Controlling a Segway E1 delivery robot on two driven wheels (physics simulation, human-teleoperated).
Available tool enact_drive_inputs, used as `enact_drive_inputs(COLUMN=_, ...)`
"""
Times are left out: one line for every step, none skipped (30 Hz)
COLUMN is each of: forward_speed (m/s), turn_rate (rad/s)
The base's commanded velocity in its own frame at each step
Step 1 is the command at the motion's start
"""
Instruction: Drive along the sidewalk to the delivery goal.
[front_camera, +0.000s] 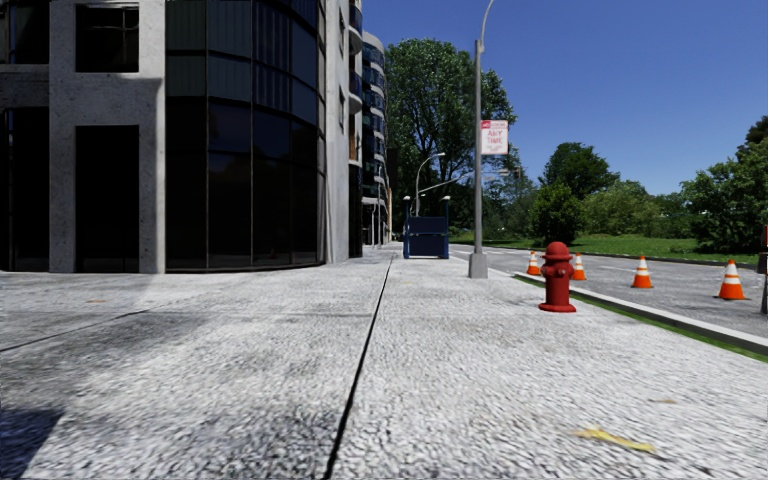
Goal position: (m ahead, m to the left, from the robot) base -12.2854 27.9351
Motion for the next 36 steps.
enact_drive_inputs(forward_speed=2.0, turn_rate=0.0)
enact_drive_inputs(forward_speed=2.0, turn_rate=0.0)
enact_drive_inputs(forward_speed=2.0, turn_rate=0.0)
enact_drive_inputs(forward_speed=2.0, turn_rate=0.0)
enact_drive_inputs(forward_speed=2.0, turn_rate=0.0)
enact_drive_inputs(forward_speed=2.0, turn_rate=0.0)
enact_drive_inputs(forward_speed=2.0, turn_rate=0.0)
enact_drive_inputs(forward_speed=2.0, turn_rate=0.0)
enact_drive_inputs(forward_speed=2.0, turn_rate=0.0)
enact_drive_inputs(forward_speed=2.0, turn_rate=0.0)
enact_drive_inputs(forward_speed=2.0, turn_rate=0.0)
enact_drive_inputs(forward_speed=2.0, turn_rate=0.0)
enact_drive_inputs(forward_speed=2.0, turn_rate=0.0)
enact_drive_inputs(forward_speed=2.0, turn_rate=0.0)
enact_drive_inputs(forward_speed=2.0, turn_rate=0.0)
enact_drive_inputs(forward_speed=2.0, turn_rate=0.0)
enact_drive_inputs(forward_speed=2.0, turn_rate=0.0)
enact_drive_inputs(forward_speed=2.0, turn_rate=0.0)
enact_drive_inputs(forward_speed=2.0, turn_rate=0.0)
enact_drive_inputs(forward_speed=2.0, turn_rate=0.0)
enact_drive_inputs(forward_speed=2.0, turn_rate=0.0)
enact_drive_inputs(forward_speed=2.0, turn_rate=0.0)
enact_drive_inputs(forward_speed=2.0, turn_rate=0.0)
enact_drive_inputs(forward_speed=2.0, turn_rate=0.0)
enact_drive_inputs(forward_speed=2.0, turn_rate=0.0)
enact_drive_inputs(forward_speed=2.0, turn_rate=0.0)
enact_drive_inputs(forward_speed=2.0, turn_rate=0.0)
enact_drive_inputs(forward_speed=2.0, turn_rate=0.0)
enact_drive_inputs(forward_speed=2.0, turn_rate=0.0)
enact_drive_inputs(forward_speed=2.0, turn_rate=0.0)
enact_drive_inputs(forward_speed=2.0, turn_rate=0.0)
enact_drive_inputs(forward_speed=2.0, turn_rate=0.0)
enact_drive_inputs(forward_speed=2.0, turn_rate=0.0)
enact_drive_inputs(forward_speed=2.0, turn_rate=0.0)
enact_drive_inputs(forward_speed=2.0, turn_rate=0.0)
enact_drive_inputs(forward_speed=2.0, turn_rate=0.0)
